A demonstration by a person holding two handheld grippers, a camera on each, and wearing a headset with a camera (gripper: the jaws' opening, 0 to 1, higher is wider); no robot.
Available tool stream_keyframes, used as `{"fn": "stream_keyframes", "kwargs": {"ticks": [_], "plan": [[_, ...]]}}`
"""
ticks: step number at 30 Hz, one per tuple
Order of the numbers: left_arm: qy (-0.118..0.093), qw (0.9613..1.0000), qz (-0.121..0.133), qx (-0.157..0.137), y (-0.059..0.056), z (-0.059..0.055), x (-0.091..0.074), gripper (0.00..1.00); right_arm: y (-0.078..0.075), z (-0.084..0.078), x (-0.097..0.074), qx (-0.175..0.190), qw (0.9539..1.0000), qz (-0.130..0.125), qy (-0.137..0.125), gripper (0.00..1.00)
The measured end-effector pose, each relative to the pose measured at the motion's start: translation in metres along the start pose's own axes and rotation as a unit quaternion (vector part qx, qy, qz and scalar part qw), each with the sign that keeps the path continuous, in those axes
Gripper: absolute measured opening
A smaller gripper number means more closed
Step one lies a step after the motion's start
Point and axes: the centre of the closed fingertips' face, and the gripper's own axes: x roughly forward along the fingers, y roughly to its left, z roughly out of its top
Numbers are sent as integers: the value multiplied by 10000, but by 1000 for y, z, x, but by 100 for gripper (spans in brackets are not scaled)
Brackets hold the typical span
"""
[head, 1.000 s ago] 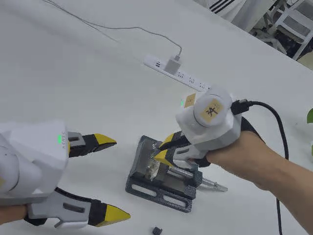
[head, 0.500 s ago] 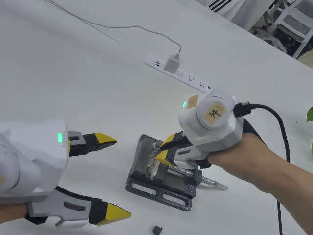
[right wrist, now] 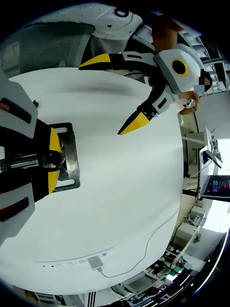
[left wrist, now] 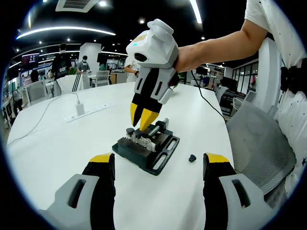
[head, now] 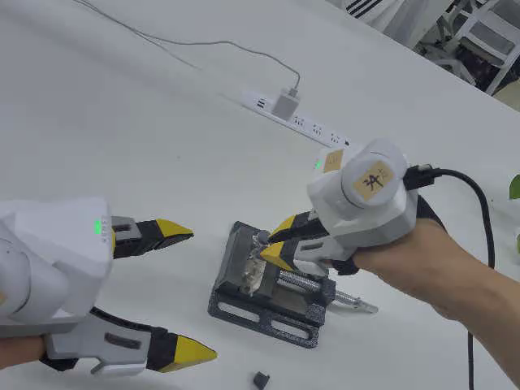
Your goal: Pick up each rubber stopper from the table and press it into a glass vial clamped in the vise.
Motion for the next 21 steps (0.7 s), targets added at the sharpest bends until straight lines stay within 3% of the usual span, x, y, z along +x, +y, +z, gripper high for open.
{"fn": "stream_keyframes", "kwargs": {"ticks": [8, 21], "plan": [[4, 10000, -15, 4, -1, 1, 1, 74, -1, -6, -2, 10, 10000, -43, -10, 3], [19, 10000, -36, -16, -2, 0, 0, 73, 3, -3, 4, -33, 10000, 11, -75, 0]]}}
